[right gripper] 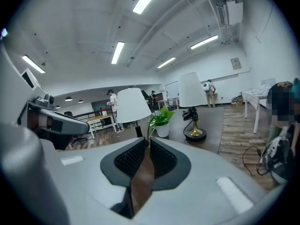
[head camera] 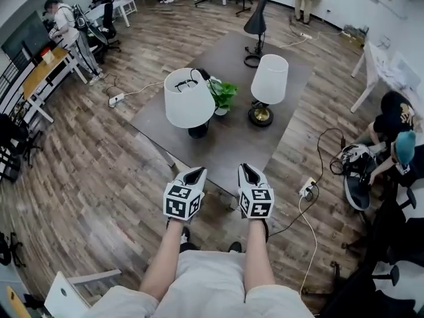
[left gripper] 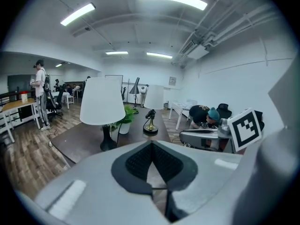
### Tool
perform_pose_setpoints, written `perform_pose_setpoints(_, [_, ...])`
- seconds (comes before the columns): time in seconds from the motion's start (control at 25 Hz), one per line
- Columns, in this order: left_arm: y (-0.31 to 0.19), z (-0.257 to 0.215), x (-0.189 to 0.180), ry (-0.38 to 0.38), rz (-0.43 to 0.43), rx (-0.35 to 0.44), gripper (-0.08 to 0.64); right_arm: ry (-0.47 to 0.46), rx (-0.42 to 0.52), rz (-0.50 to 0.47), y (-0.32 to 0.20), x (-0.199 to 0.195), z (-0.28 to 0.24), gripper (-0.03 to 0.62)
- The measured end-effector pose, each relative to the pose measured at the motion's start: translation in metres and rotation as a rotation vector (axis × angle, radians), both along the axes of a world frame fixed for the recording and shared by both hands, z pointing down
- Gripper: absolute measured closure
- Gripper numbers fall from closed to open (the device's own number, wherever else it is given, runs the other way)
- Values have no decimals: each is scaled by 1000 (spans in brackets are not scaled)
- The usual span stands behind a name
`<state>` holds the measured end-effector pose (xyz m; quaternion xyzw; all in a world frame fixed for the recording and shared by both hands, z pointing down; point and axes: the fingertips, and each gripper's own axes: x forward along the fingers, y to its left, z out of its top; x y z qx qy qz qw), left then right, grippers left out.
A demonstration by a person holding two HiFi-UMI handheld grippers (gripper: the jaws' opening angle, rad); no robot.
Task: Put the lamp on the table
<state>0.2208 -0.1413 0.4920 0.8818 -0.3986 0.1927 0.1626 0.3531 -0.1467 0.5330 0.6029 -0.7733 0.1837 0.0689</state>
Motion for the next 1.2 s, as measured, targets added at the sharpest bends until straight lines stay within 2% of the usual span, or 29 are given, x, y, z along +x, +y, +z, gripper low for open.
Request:
perform_pose_setpoints(0.36, [23,-34,10,-23,-77,58,560,-58,-25,-165,3,-6,-12,559])
perform_pose_setpoints(0.56, [38,-34,12,-36,-98,62,560,-35,-12,-239,17,-13,-19,568])
perform_pose_setpoints(0.88, [51,-27,22,-25,-119,50,560,-34,6,-226,37,5,-25,568])
perform_pose_setpoints(1.2, [60,-27,33,-15,-121,52,560,-18,-19,-219,47,10,-24,568])
